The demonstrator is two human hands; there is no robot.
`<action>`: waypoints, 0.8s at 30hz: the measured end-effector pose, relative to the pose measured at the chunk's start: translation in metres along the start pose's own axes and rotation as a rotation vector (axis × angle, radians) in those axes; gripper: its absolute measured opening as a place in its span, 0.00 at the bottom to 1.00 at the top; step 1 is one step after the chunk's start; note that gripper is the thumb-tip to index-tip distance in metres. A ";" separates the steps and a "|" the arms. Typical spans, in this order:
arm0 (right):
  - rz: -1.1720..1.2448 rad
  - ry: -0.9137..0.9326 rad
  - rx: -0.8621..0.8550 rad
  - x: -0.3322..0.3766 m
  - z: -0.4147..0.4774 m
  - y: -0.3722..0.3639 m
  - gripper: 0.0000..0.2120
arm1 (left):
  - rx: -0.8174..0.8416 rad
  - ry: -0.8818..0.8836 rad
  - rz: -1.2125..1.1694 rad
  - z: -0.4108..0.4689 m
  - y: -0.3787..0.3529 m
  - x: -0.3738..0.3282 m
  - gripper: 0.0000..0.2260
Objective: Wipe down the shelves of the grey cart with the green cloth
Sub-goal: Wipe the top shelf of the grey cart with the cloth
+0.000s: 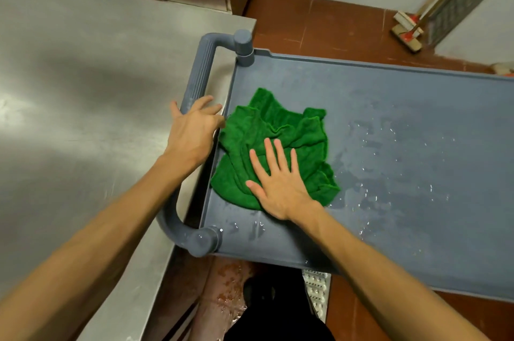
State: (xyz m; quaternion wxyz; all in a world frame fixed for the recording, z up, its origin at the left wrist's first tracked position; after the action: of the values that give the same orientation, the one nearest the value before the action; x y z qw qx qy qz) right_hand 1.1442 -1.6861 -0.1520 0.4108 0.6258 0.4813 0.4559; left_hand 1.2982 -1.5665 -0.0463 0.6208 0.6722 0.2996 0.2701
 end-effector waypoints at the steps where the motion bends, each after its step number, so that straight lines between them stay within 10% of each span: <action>1: -0.003 0.022 0.008 0.008 -0.004 0.000 0.33 | 0.000 0.000 0.008 0.000 0.000 0.000 0.23; 9: -0.015 0.173 0.059 0.062 -0.044 -0.015 0.30 | 0.045 -0.001 0.146 0.001 -0.006 0.000 0.17; 24: 0.037 -0.175 -0.009 0.011 -0.103 -0.030 0.29 | -0.033 -0.181 0.258 -0.003 -0.007 0.000 0.16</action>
State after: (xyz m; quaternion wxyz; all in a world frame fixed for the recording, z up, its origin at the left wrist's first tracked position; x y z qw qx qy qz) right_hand 1.0388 -1.6620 -0.1535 0.4459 0.6700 0.4300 0.4092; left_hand 1.2955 -1.5647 -0.0527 0.6165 0.7163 0.1493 0.2909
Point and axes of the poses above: each hand's wrist, its own z-axis towards the middle knuckle, its own y-axis out of the back of the hand, x = y × z, the point moved 4 cm from there along z, towards the middle knuckle, and after that the axes turned 1 degree about z, right-handed, at the moved point
